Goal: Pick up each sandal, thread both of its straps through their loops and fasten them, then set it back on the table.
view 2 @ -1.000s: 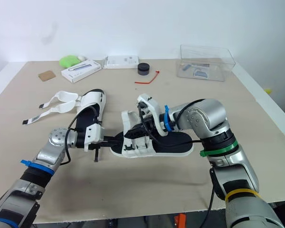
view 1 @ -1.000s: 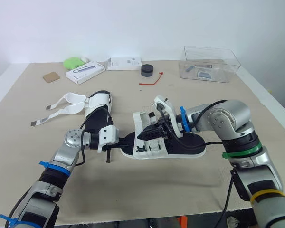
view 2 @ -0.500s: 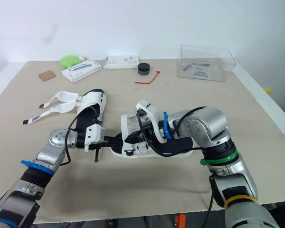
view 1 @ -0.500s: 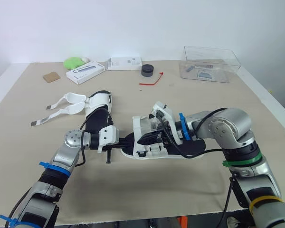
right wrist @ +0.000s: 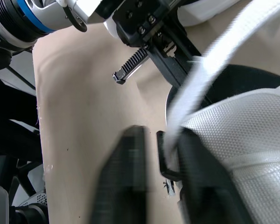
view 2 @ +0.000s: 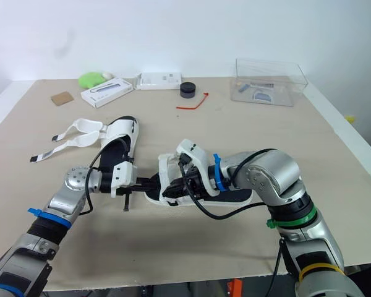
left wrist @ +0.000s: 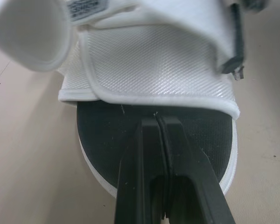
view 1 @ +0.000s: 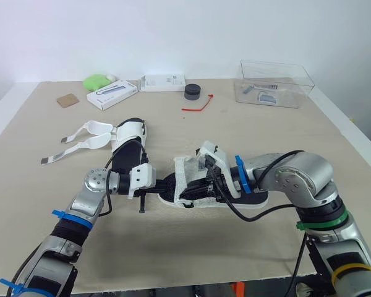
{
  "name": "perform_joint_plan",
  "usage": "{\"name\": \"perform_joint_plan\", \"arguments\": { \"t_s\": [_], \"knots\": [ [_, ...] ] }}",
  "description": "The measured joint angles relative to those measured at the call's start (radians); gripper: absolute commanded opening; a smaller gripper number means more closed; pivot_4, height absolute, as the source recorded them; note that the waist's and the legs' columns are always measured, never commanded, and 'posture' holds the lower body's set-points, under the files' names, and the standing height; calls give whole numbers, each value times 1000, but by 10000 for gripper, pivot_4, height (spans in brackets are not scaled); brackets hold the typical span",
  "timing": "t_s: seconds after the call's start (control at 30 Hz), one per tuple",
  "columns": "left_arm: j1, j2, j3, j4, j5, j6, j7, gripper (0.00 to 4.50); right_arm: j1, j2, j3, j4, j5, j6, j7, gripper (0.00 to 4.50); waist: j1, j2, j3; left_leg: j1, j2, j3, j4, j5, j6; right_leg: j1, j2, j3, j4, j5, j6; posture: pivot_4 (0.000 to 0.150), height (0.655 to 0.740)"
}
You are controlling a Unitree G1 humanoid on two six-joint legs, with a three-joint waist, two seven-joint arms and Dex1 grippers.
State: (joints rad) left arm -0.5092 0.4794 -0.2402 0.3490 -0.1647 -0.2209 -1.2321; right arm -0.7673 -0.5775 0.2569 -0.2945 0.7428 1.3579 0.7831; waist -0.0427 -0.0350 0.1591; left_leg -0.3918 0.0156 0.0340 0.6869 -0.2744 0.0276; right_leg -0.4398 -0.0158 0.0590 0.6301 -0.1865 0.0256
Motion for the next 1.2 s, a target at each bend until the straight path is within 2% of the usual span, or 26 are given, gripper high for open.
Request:
{"name": "perform_joint_plan", "arguments": {
  "t_s": [0.07, 0.17, 0.23, 0.27, 0.5, 0.6, 0.7, 0.8, 0.97, 1.2],
  "knots": [
    [-1, 0, 0, 5, 0, -1, -1, 0, -24, 9, -5, 33, 0, 2, -1, 13406, -1, 0, 0, 0, 0, 0, 0, 0, 0, 0, 0, 0, 0, 0, 0, 1500, 7400],
    [-7, 0, 0, 13, 0, -2, -2, 0, -73, 17, -39, 69, 15, 30, 4, 24583, -1, 0, 0, 0, 0, 0, 0, 1, 0, 0, 0, 0, 0, 1, -1, 1500, 7400],
    [-7, 0, 0, 14, 0, -7, -3, 0, -82, 10, -40, 69, 18, 29, 15, 34725, -1, 0, 0, 0, 0, -1, 0, 1, 0, 0, 0, -1, 0, 1, -1, 1500, 7400],
    [-7, 0, 0, 15, 0, -11, -3, 0, -82, 11, -38, 69, 17, 26, 16, 38404, -1, 0, 0, 0, 0, -1, 0, 1, 0, 0, 0, -1, 0, 1, -1, 1500, 7400],
    [-6, 0, 0, 15, 0, -12, 0, 0, -107, 69, -40, 143, -12, 3, -21, 38404, -1, 0, 0, 0, 0, -1, 0, 1, 0, 0, 0, -1, 1, 1, -1, 1500, 7400],
    [-6, 0, 0, 15, 0, -13, 0, 0, -118, 98, -49, 164, -13, 7, -30, 30042, -1, 0, 0, 0, 0, -1, 0, 1, 0, 0, 0, -1, 1, 1, -1, 1500, 7400],
    [-6, -1, -1, 15, 0, -13, 1, 0, -118, 107, -50, 174, -15, 7, -40, 14311, -1, 0, 0, 0, 0, -1, 0, 1, 0, 0, 0, -1, 0, 1, -1, 1500, 7400],
    [-4, -1, 0, 14, 0, -13, 3, 0, -117, 107, -50, 181, -26, 5, -45, 772, -1, 0, 0, 0, 0, -1, 0, 1, 0, 0, 0, -1, 0, 1, -1, 1500, 7400],
    [-3, -1, 0, 13, 0, -13, 3, 0, -96, 106, -51, 176, -34, 3, -51, 262, -1, 0, 0, 0, 0, -1, 0, 1, 0, 0, 0, -1, 0, 1, -1, 1500, 7400],
    [-3, -1, 0, 13, 0, -14, 3, 0, 33, 98, -63, 48, -29, 19, -77, 262, -1, 0, 0, 0, 0, -1, 0, 1, 0, 0, 0, -1, 1, 1, -1, 1500, 7400]
  ]
}}
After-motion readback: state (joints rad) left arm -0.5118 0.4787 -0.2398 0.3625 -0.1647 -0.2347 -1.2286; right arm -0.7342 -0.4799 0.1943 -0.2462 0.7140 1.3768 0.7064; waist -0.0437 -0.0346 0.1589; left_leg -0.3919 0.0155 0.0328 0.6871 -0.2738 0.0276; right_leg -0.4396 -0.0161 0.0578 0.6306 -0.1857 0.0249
